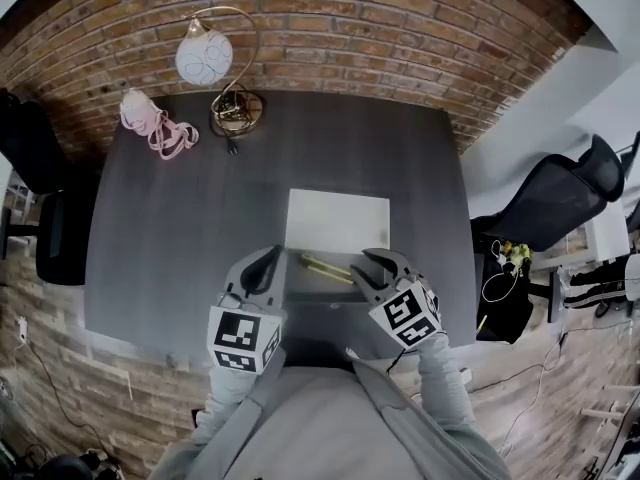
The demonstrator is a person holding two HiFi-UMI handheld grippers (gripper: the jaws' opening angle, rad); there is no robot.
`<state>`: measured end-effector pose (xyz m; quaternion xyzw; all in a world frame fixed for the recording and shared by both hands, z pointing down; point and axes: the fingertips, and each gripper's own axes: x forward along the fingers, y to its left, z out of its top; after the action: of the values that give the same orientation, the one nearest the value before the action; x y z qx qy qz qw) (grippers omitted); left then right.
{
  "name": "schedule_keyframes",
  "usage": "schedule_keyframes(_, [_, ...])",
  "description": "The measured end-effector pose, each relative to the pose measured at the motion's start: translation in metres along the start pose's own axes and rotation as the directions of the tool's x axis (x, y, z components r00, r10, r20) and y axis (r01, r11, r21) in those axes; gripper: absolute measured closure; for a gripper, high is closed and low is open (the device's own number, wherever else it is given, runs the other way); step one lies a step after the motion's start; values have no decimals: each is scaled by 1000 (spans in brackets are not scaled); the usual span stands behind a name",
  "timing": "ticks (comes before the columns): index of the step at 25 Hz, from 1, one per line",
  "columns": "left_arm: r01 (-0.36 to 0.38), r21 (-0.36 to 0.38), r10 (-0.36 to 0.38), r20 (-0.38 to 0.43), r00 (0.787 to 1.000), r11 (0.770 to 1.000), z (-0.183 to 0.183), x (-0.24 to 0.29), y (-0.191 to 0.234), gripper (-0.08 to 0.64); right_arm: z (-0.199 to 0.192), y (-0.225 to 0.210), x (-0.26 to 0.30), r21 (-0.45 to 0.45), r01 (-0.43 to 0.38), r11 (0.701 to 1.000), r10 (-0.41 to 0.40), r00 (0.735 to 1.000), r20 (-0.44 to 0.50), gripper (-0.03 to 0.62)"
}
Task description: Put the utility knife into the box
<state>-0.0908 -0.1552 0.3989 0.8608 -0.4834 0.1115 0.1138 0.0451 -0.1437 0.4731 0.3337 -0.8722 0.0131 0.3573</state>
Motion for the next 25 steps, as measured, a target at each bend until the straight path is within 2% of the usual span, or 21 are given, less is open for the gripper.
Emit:
schedule_keyframes(5, [-4,14,4,28,1000,1000,14,-4,-3,540,30,-22,-33,127,57,990,-78,983,166,453])
schedule_keyframes(9, [-5,30,4,46,999,1000,24,-6,-7,540,54,-37,-56,218,84,972,-148,944,296,454])
schedule_keyframes(12, [-5,38,3,59,998,999,31,-7,-12,540,68,-40,-72,254,85,963,-178,910,373,464])
schedule_keyframes(18, [-10,44,7,80,997,999,40,-9,-18,540,84,-41,-100,301,77,950,-218,857,467,509])
schedule_keyframes(25, [2,35,-5,80,997,999,39,-8,-26,540,83,-41,-123,372,79,925,-278,807,521,551])
